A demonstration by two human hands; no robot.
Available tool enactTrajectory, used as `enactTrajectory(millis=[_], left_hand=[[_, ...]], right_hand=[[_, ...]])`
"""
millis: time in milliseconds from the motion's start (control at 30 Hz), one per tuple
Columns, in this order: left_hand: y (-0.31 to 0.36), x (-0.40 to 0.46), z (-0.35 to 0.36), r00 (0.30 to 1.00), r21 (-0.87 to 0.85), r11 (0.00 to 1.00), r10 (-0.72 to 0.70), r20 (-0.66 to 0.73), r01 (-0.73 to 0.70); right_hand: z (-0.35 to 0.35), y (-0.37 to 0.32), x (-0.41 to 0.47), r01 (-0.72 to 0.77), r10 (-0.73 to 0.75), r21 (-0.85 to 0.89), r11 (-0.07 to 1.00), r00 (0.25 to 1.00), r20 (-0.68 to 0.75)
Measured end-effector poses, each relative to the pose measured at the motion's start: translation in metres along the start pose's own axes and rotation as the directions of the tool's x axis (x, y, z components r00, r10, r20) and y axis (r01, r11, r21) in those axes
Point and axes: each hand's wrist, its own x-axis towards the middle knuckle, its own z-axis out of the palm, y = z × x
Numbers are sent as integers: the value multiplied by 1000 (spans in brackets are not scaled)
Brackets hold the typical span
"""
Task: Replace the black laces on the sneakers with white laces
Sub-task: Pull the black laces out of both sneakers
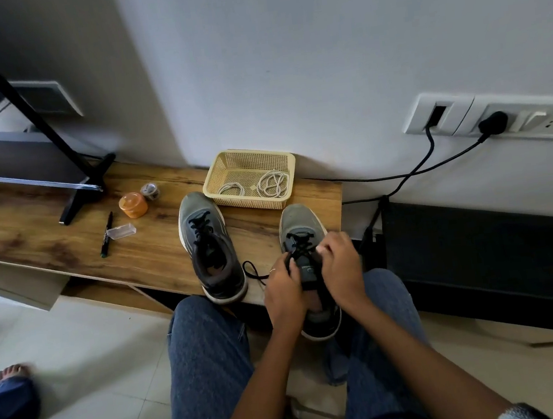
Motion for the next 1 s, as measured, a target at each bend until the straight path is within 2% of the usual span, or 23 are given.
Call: enactTrajectory(millis=[33,100,167,200,233,267,333,367,400,467,533,633,767,867,933,1000], left_hand=[[-2,1,-2,1000,-9,1000,-19,-13,19],[-4,2,-4,999,-18,999,-31,-23,30],[-2,3,-3,1000,-5,1000,-5,-10,5],[-1,2,-3,1000,7,1000,12,-7,-12],[0,2,-3,1000,20,999,26,-7,-26],[0,2,-4,999,34,999,35,-5,-34],[0,3,-5,999,60,997,44,8,-45],[0,3,-5,999,70,996,49,14,-50],[0,3,-5,998,75,996,56,16,-57],[1,1,-5,998,53,996,65,17,-66],[3,-1,-7,998,23,998,56,21,-56],[3,1,-9,998,39,998,56,18,-57],[3,0,-6,997,63,995,71,23,-72],[2,-1,-5,998,72,996,58,18,-59],[3,-2,-4,999,54,997,51,7,-52],[4,-3,-2,999,37,998,52,-6,-52]], right_hand=[[-3,1,2,-121,126,105,987,991,-46],[-6,4,6,-348,381,340,873,924,-33],[-6,5,5,-477,527,482,735,849,36],[-6,5,5,-504,553,495,708,832,55],[-7,5,4,-506,546,449,736,837,49],[-7,4,3,-471,497,338,815,868,12],[-10,1,1,-262,264,44,964,963,-51],[-10,0,1,-108,104,-81,991,993,-51],[-8,-2,0,44,-49,-176,983,999,-22],[-2,-7,0,291,-275,-312,904,957,96],[8,-9,0,424,-355,-420,802,905,236],[15,-6,1,472,-323,-512,717,877,357],[15,-8,1,471,-366,-529,706,882,298],[13,-5,3,421,-337,-430,798,905,261],[14,-3,1,330,-258,-366,870,938,234],[16,-1,0,197,-167,-269,943,977,131]])
